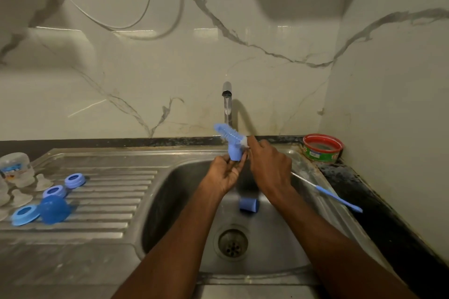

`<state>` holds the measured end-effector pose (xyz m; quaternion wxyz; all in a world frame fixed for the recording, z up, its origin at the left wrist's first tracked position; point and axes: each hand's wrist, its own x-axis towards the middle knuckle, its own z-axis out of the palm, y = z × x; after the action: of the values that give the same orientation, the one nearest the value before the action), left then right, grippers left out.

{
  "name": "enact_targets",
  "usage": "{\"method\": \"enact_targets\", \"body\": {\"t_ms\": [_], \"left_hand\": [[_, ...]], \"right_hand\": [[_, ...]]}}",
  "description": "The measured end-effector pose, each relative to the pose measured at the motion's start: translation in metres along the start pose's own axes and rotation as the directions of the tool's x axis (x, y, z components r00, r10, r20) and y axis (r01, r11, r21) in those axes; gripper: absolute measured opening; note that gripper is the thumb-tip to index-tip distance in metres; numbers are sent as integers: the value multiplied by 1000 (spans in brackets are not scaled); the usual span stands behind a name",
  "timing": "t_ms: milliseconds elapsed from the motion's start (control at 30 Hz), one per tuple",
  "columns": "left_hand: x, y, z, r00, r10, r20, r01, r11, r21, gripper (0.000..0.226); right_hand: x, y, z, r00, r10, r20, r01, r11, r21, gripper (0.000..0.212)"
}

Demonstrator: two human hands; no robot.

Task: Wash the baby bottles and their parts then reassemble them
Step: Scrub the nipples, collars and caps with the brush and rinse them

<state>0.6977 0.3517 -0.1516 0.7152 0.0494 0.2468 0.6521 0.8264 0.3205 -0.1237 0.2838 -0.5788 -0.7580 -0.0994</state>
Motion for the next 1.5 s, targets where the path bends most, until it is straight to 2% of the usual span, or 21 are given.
{"method": "enact_targets", "body": {"t_ms": [67, 200, 300, 467, 567, 633, 733, 833, 933, 1000, 1133, 1267, 1333, 1400, 1500], "left_hand": [[2, -1, -3, 1000, -16, 9, 16, 998, -56, 39], [9, 2, -11, 1000, 20, 20, -18, 995, -98, 38], [7, 3, -4, 995, 64, 72, -59, 996, -72, 38], [6, -4, 3, 983, 155, 100, -146, 985, -95, 33], [2, -6, 5, 988, 133, 84, -124, 986, -108, 32], [0, -6, 3, 991, 114, 65, -106, 988, -115, 33], [1, -10, 1, 987, 144, 69, -136, 985, -107, 30], [4, -13, 2, 982, 182, 56, -181, 983, -16, 30], [5, -7, -1, 977, 214, 18, -214, 969, 123, 26], [6, -3, -6, 962, 269, 36, -269, 928, 256, 26], [5, -2, -9, 917, 368, 154, -384, 709, 592, 24], [10, 1, -14, 856, 488, 173, -459, 562, 688, 21], [14, 1, -16, 840, 516, 170, -464, 518, 719, 29], [16, 3, -17, 843, 530, 97, -428, 549, 718, 28], [24, 4, -26, 875, 483, 21, -351, 604, 716, 14]], "right_hand": [[-1, -2, -2, 1000, -6, 9, 6, 999, 51, 21], [-9, -1, -4, 993, -120, 22, 118, 991, 68, 15], [-6, 0, -12, 998, -27, -53, 31, 996, 77, 21], [-9, -16, -18, 996, 88, 4, -88, 993, 83, 25], [-17, -27, -19, 994, 31, 108, -50, 984, 174, 32], [-18, -30, -19, 992, -17, 127, -1, 990, 144, 34], [-11, -22, -12, 992, 57, 116, -69, 993, 99, 25], [-5, -17, -11, 990, 90, 110, -101, 990, 96, 21], [-6, -16, -18, 996, -20, 84, 13, 996, 85, 25], [-4, -7, -22, 995, -34, 92, 32, 999, 26, 26], [3, 17, -20, 991, -5, 134, 8, 1000, -25, 24], [-4, 18, -15, 998, 25, 52, -25, 1000, 2, 23], [-2, 17, -19, 996, 84, -5, -84, 996, 6, 25], [-3, 14, -20, 999, 37, -15, -37, 999, 0, 26], [-14, 2, -13, 994, -71, 89, 70, 998, 5, 29]]}}
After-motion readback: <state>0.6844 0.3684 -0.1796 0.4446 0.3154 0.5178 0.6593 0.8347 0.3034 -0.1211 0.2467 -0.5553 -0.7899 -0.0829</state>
